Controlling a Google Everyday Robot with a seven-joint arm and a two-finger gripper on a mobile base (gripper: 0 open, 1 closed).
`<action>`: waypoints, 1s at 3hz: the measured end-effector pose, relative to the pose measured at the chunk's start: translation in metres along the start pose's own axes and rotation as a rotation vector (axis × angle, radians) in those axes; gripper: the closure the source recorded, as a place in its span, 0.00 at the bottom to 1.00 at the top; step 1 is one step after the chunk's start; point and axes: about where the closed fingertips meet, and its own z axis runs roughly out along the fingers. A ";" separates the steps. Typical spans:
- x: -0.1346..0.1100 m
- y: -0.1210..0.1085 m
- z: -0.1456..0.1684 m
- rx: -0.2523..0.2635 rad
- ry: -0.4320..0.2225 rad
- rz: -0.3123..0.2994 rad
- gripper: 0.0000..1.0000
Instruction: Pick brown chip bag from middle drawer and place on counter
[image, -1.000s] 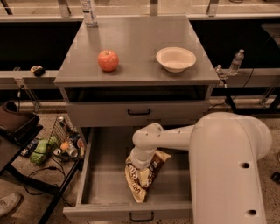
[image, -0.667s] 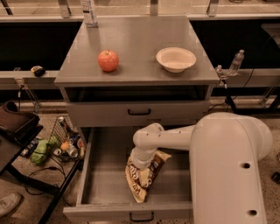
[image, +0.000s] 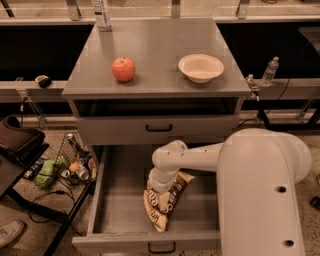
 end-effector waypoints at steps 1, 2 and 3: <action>-0.004 -0.001 -0.006 0.013 -0.002 -0.001 1.00; -0.019 0.002 -0.038 0.026 0.047 0.001 1.00; -0.045 0.023 -0.093 0.012 0.128 0.051 1.00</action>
Offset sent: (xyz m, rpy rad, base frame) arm -0.0190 0.0034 0.1194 -0.0860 -0.1196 -0.0757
